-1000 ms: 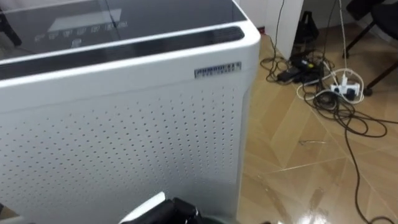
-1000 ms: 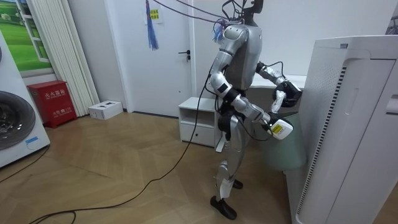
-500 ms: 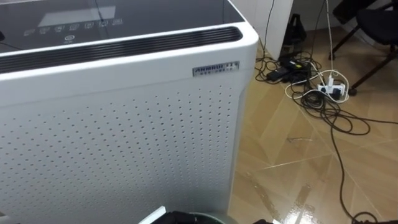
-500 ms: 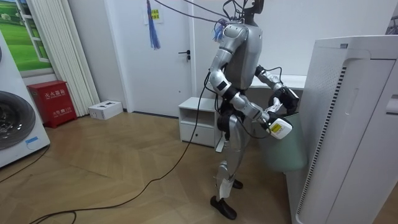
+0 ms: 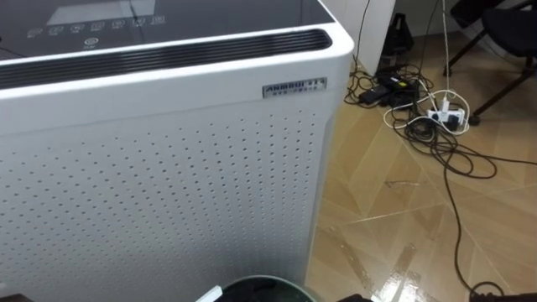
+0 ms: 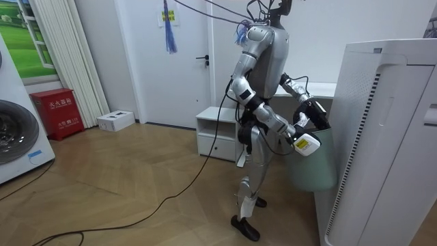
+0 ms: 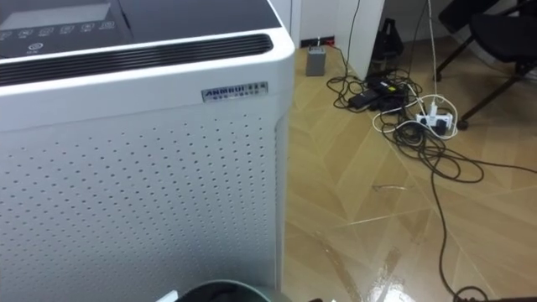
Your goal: Pick garbage
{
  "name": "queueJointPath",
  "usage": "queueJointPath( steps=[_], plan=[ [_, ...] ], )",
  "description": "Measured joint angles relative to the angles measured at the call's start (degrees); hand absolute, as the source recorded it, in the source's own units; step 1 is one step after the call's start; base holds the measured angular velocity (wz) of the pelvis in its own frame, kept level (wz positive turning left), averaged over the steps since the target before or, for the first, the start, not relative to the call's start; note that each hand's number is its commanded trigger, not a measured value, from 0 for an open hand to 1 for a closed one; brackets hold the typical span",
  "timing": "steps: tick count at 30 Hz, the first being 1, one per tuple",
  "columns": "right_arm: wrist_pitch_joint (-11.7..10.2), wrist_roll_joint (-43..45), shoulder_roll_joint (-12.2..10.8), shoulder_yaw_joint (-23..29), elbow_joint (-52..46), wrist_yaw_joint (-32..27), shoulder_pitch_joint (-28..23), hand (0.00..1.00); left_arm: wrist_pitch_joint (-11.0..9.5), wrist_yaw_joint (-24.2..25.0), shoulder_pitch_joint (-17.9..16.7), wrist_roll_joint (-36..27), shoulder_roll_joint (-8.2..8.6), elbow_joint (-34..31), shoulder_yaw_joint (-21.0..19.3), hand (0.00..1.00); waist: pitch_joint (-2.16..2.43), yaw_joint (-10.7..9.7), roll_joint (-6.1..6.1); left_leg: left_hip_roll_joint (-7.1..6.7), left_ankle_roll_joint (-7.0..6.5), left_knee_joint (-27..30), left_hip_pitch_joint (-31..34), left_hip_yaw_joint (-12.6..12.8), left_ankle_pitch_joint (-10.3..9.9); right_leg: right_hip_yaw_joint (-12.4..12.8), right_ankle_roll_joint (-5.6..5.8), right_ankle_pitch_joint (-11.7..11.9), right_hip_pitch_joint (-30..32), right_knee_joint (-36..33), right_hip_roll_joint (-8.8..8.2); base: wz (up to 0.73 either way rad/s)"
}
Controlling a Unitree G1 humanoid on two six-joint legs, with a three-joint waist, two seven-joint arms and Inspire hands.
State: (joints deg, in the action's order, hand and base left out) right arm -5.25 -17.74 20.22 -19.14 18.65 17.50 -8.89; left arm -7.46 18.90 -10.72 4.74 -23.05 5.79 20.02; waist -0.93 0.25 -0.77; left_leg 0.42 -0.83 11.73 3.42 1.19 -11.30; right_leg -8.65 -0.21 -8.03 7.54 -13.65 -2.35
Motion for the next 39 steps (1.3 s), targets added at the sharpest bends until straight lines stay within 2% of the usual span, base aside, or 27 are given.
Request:
queueJointPath(
  steps=[4,10,19,23,26,28,32,34,35,36,39],
  plan=[
    [0.0,0.0,-0.4,0.1,0.8,0.0,0.0,1.0,0.0,0.0,0.0,1.3,0.35,0.0,0.0,0.0,0.01,0.0,0.09,-0.1,0.0,0.0,0.0,-0.4,0.0,-0.3,0.01,0.0,-0.1,0.0,-0.11,0.04],
    [0.0,0.1,-0.5,0.1,1.6,-0.8,-0.3,1.0,0.1,0.6,0.0,1.9,1.8,0.3,-0.1,0.0,-0.04,-0.1,0.21,-0.29,-0.05,0.1,-0.3,-1.7,0.0,-1.7,0.08,-0.1,-1.3,0.3,-0.44,0.11],
    [0.0,-0.1,-0.7,0.1,1.6,-1.9,-1.3,1.0,0.1,2.0,-0.1,1.7,1.75,0.4,-1.1,0.0,-0.01,0.3,0.31,-0.26,-0.05,0.0,-1.2,-2.0,0.0,-2.2,0.09,-0.1,-2.7,1.1,-0.37,0.02],
    [0.0,-0.2,-0.3,0.3,1.6,-2.1,-1.5,1.0,0.1,1.5,-0.3,1.8,2.1,0.3,-3.3,0.0,0.03,0.9,0.25,-0.2,-0.05,0.1,-1.1,-1.9,0.0,-2.1,0.07,-0.1,-2.7,1.1,-0.29,0.0],
    [0.0,-0.2,-0.4,0.4,3.3,-2.3,-1.5,1.0,0.0,-0.9,-0.4,1.8,2.2,0.4,-4.5,0.0,0.08,1.3,0.11,-0.18,-0.03,-0.1,-1.9,-1.9,0.0,-2.2,0.07,-0.1,-3.3,1.2,-0.24,0.0],
    [-0.3,-0.1,-0.6,0.4,6.2,-2.5,-1.9,1.0,-1.4,-3.4,-1.1,1.8,2.42,3.0,-4.9,0.0,0.26,1.4,-0.1,-0.18,-0.03,-0.6,-3.3,-2.2,0.0,-2.4,0.15,0.0,-5.3,2.2,-0.12,0.08],
    [-0.3,0.0,-1.4,2.1,10.3,-3.9,-3.9,1.0,-1.4,-8.0,-2.9,2.8,3.66,6.9,-8.1,0.0,0.32,1.5,-0.08,-0.16,-0.03,-1.0,-4.6,-2.1,0.0,-2.6,0.25,0.0,-6.7,3.0,-0.04,0.04],
    [-0.4,0.0,-1.8,3.0,12.5,-5.0,-4.5,1.0,-1.8,-10.2,-3.7,2.3,3.69,9.1,-9.3,0.0,0.33,1.6,-0.06,-0.12,-0.03,-1.1,-4.9,-1.8,0.0,-2.5,0.25,0.0,-6.9,3.0,-0.02,-0.02],
    [-0.4,0.1,-1.9,3.4,14.4,-5.8,-4.7,1.0,-2.3,-11.7,-3.7,2.2,3.95,11.8,-10.0,0.0,0.41,1.7,-0.07,-0.08,-0.03,-1.4,-5.2,-1.5,0.0,-2.4,0.25,0.0,-7.0,3.0,0.0,-0.05],
    [-0.5,0.1,-2.0,3.9,16.6,-6.3,-4.7,1.0,-2.8,-13.3,-3.5,2.2,4.41,15.3,-10.7,0.0,0.69,1.6,-0.04,-0.07,-0.03,-1.4,-5.2,-1.4,0.0,-2.3,0.26,0.0,-7.0,3.0,0.0,-0.04],
    [-1.1,0.1,-2.3,5.1,23.1,-7.2,-4.8,1.0,-2.8,-16.2,-3.4,1.7,4.69,21.8,-10.9,0.0,0.91,1.5,0.14,-0.05,-0.03,-1.4,-5.6,-1.4,0.0,-2.2,0.26,0.0,-7.4,3.0,0.03,0.0]
  ],
)
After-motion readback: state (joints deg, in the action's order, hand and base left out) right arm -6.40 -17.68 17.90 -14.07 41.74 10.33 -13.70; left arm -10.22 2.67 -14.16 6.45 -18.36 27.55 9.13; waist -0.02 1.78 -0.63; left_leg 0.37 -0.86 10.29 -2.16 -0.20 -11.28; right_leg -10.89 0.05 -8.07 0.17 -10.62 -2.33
